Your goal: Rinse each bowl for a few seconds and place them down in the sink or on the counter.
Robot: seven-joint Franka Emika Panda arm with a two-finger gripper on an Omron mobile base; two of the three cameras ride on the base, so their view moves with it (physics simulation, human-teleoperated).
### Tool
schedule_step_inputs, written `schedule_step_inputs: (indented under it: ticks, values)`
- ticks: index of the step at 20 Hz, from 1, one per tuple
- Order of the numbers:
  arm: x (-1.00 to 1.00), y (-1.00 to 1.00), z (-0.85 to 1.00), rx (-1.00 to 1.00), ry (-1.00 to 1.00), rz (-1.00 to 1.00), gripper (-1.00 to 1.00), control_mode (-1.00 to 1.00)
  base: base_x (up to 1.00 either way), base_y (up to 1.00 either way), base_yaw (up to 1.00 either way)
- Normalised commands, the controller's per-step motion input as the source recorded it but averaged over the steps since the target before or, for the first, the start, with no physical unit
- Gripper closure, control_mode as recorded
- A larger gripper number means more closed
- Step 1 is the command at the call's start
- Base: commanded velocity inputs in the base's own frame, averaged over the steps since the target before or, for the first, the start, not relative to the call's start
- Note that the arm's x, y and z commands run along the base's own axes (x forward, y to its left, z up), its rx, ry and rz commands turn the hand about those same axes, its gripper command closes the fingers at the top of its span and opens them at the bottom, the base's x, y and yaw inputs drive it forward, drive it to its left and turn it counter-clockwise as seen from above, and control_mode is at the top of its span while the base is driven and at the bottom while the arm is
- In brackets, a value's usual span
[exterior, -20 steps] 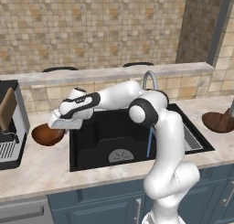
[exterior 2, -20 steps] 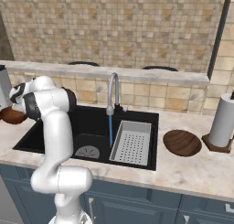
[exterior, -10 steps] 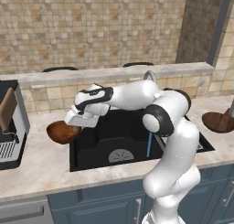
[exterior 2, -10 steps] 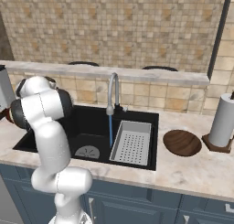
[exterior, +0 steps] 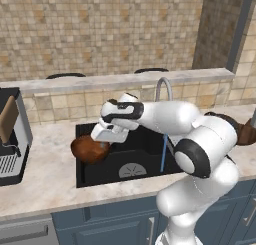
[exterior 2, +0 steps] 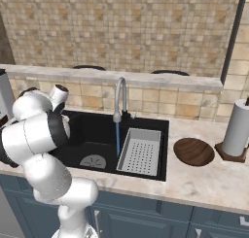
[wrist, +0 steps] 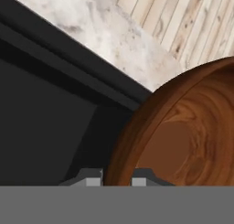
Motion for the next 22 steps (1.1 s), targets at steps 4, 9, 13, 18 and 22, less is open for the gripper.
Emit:
schedule_step_inputs:
  ticks: [4, 9, 13, 18, 22]
  values:
    - [-0.16, -0.71, 0.60, -0.06, 0.00, -0.01, 1.00, -1.00, 0.00, 0.00, 0.00]
    - [-0.10, -0.72, 0.47, -0.09, 0.00, -0.01, 1.00, -1.00, 0.00, 0.00, 0.00]
    - [-0.08, -0.73, 0.16, -0.12, 0.00, -0.01, 1.00, -1.00, 0.00, 0.00, 0.00]
    - [-0.07, -0.69, 0.00, -0.13, 0.00, -0.06, 1.00, -1.00, 0.00, 0.00, 0.00]
    - [0.00, -0.69, 0.00, -0.11, 0.00, -0.12, 1.00, -1.00, 0.00, 0.00, 0.00]
